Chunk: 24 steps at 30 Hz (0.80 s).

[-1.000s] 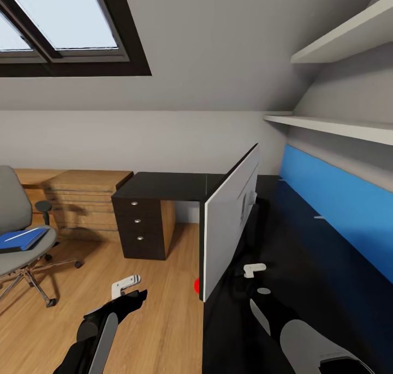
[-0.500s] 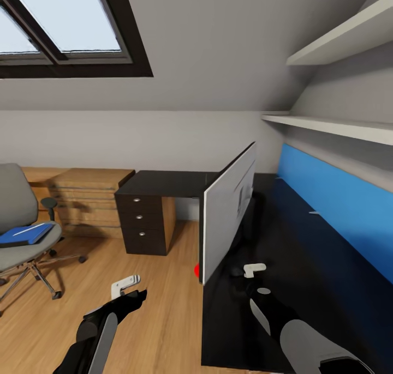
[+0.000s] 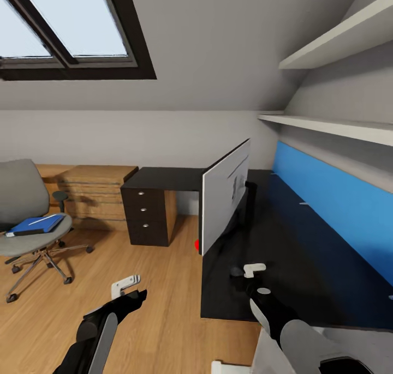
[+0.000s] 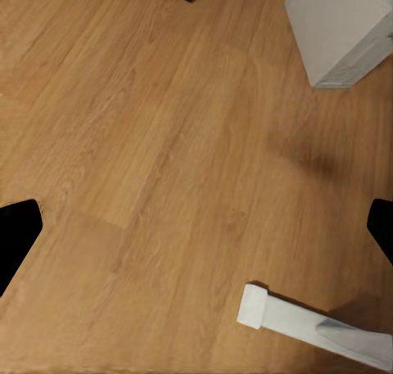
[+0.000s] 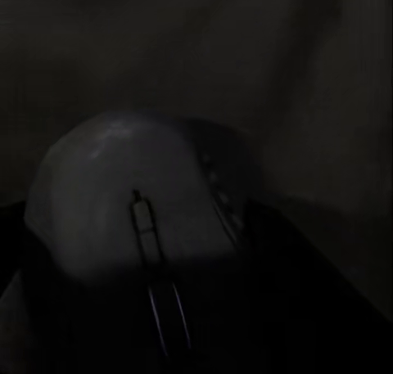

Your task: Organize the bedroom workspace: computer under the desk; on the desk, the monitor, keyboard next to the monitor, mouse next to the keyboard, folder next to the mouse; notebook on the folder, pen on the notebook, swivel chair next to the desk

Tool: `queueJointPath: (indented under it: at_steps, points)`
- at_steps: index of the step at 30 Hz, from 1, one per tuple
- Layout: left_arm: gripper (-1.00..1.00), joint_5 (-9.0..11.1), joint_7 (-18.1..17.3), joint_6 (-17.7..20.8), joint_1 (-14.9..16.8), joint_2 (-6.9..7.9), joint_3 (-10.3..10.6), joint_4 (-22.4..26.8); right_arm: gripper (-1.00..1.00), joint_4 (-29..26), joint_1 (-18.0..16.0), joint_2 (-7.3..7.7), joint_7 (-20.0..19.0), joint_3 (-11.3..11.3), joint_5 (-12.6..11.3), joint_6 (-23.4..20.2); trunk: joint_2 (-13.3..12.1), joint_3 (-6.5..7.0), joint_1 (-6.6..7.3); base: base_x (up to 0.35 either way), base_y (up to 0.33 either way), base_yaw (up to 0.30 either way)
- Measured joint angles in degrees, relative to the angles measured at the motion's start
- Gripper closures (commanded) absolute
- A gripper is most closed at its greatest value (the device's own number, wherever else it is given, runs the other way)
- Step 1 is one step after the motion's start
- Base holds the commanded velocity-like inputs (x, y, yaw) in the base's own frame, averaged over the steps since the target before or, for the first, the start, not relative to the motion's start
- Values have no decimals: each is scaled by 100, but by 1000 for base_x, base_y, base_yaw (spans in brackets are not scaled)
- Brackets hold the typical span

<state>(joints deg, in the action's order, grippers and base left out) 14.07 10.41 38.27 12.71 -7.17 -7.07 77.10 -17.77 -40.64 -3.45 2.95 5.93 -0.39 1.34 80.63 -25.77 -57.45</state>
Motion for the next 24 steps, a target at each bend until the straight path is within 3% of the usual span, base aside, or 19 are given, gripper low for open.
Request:
queueJointPath:
  at_steps: [14, 17, 24]
  points:
    - [-100, 0, 2, 4, 0, 0, -1, -24, 100, 8, 0, 0, 3, 5, 6, 4, 0, 0, 0, -336, 0, 0]
    - [-100, 0, 1, 0, 0, 5, -9, -241, 100, 19, 0, -22, 7, 22, 18, 64, 0, 0, 0, -336, 0, 0]
    - [-100, -8, 0, -2, 0, 9, -15, -365, 100, 33, 0, -61, 15, 80, 243, 162, 0, 0, 0, -336, 0, 0]
